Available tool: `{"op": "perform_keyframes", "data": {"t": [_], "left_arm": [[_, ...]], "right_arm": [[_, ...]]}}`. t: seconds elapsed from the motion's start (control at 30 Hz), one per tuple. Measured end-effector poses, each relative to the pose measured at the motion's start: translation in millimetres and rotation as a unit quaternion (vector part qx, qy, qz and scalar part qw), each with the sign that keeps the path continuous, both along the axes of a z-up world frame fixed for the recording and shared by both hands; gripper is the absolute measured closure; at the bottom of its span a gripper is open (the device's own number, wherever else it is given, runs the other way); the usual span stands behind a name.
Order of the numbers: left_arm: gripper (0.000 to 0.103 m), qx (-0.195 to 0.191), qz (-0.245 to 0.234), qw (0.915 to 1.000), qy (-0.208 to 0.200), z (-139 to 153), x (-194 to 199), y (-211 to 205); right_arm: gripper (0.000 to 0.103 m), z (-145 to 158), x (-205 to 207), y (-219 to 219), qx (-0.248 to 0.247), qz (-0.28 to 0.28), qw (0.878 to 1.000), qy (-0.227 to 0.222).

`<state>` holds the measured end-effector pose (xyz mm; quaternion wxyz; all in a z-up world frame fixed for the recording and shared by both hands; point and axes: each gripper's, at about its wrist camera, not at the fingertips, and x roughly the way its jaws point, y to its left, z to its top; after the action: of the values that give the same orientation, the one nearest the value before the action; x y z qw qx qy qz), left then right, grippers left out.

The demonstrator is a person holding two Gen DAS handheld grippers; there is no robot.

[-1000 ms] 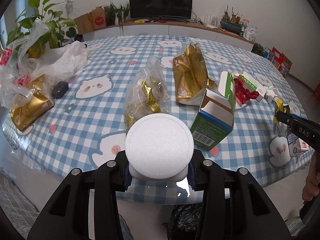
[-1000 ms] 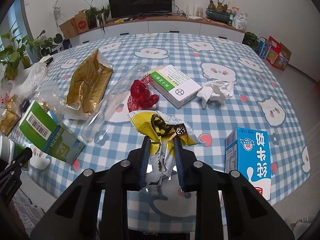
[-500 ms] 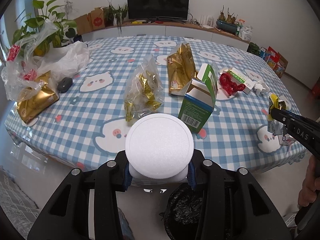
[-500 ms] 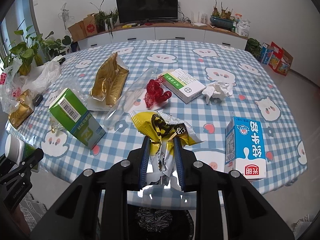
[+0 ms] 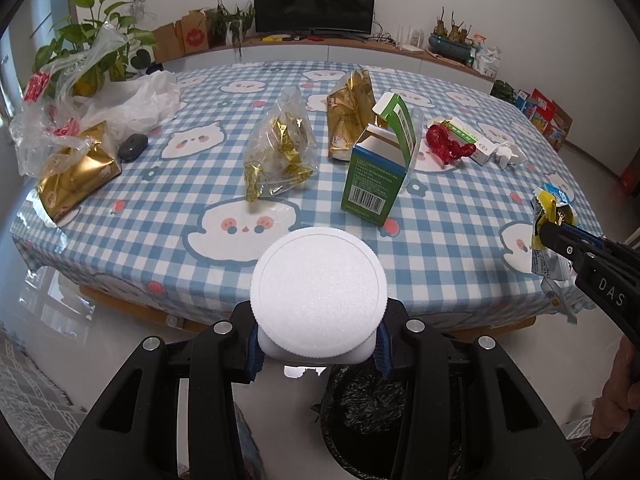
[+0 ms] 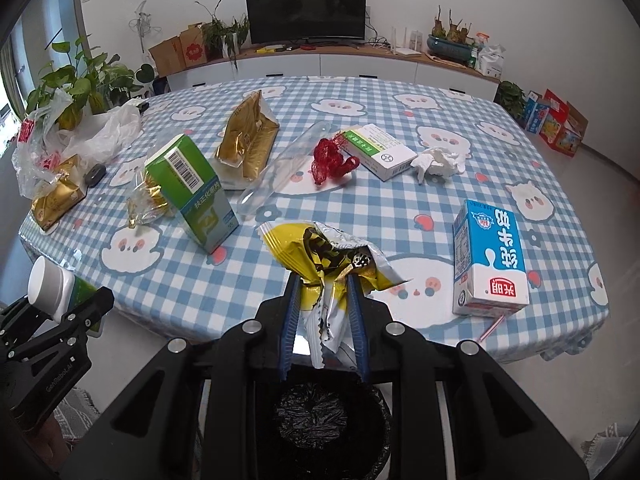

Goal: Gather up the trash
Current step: 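Carry the pill bottle and yellow wrapper down over the black trash bin with both tools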

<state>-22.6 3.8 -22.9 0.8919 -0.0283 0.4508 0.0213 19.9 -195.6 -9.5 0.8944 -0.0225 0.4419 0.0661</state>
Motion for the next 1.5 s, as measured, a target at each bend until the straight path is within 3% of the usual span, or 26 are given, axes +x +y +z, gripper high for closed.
{"op": "perform_keyframes", "data": {"t": [0.63, 1.5], "left_arm": [[0.062, -0.010, 0.002, 0.9977, 0.067, -69, -44, 3], [0.062, -0.007, 0.008, 0.9922, 0.124, -149, -70, -2]], "right_arm": [[0.081, -62, -54, 14, -0.017, 0.009, 0.998, 0.054], [0.081, -167, -71, 17, -0.017, -0.005, 0.991, 0.136]]}}
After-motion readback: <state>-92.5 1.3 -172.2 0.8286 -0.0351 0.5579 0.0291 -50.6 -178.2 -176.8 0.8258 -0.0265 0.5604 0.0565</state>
